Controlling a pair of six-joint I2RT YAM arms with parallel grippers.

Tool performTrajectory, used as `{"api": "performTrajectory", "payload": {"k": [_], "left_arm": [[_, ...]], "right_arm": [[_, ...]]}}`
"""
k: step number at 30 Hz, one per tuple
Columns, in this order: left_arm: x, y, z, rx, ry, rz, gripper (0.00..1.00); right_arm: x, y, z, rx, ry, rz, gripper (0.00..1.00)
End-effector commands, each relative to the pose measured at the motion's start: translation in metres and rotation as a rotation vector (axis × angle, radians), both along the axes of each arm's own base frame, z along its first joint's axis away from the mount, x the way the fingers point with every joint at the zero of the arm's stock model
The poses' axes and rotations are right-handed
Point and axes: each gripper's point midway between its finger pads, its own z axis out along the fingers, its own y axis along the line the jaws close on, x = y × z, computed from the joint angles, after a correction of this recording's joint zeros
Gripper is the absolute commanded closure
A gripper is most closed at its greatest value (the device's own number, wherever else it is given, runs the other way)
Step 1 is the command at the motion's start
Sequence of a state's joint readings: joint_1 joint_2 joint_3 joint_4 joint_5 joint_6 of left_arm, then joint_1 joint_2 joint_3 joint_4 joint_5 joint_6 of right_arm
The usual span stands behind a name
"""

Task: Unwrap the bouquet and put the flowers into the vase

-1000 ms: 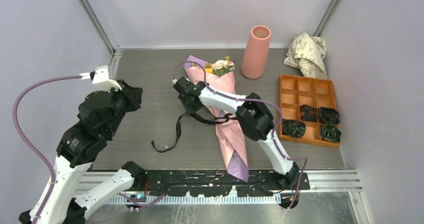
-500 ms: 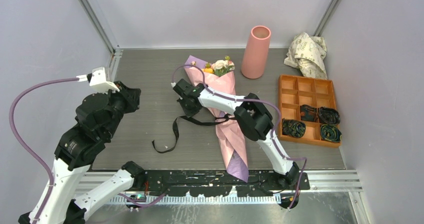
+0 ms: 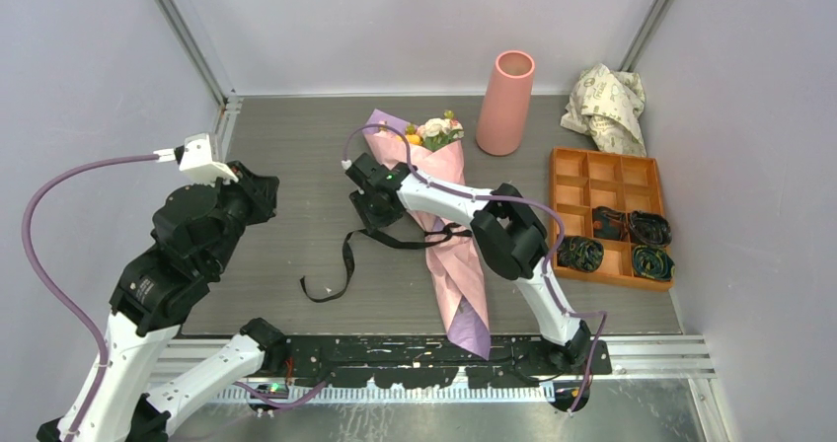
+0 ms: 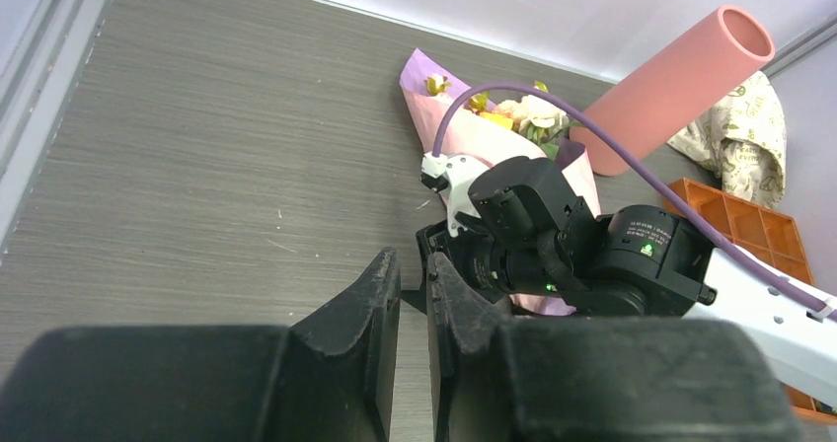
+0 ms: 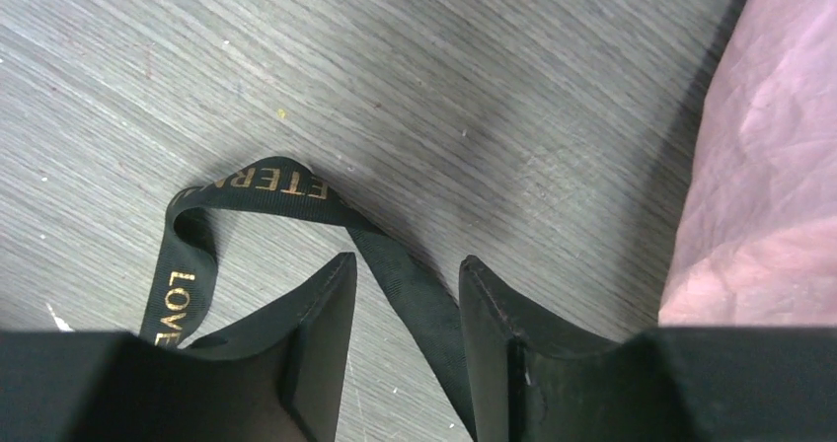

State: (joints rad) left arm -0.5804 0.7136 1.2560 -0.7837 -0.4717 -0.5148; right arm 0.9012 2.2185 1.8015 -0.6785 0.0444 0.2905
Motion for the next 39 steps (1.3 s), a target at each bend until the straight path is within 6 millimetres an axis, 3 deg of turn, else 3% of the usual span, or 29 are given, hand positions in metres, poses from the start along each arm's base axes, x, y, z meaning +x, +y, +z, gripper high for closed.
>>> {"api": "performTrajectory", "payload": {"k": [1,7,13,16,20,22,23,25,34,39], "left_arm": [[0.001,0.002,0.004,0.004,-0.02,0.01,0.82],[0.003,0.0,0.002,0.004,-0.015,0.007,0.82],[0.003,0.001,0.0,0.005,-0.014,0.009,0.82],[0.002,0.0,0.0,0.004,-0.014,0.006,0.82],[0.002,0.001,-0.001,0.005,-0.012,0.01,0.81],[0.003,0.0,0.0,0.001,-0.014,0.006,0.81],[0.003,-0.001,-0.001,0.001,-0.014,0.004,0.81],[0.004,-0.001,-0.002,0.003,-0.012,0.003,0.81],[0.004,0.0,-0.003,0.011,-0.008,0.008,0.81],[0.002,0.003,-0.003,0.014,-0.007,0.017,0.81]], "right_arm": [[-0.009,0.017,0.017,0.09,0.02,0.028,0.51],[-0.022,0.021,0.001,0.087,0.063,0.051,0.57],[-0.031,0.024,-0.011,0.07,0.077,0.054,0.94],[-0.024,0.021,0.002,0.067,0.027,0.041,0.99],[-0.007,0.013,0.041,0.062,-0.091,0.015,0.98],[-0.001,0.009,0.05,0.034,-0.12,0.016,0.81],[0.001,0.009,0.05,0.025,-0.127,0.02,0.69],[0.002,0.009,0.043,0.01,-0.126,0.027,0.57],[0.009,0.019,0.008,-0.011,-0.082,0.058,0.52],[0.0,0.026,-0.003,0.025,-0.026,0.094,0.52]]}}
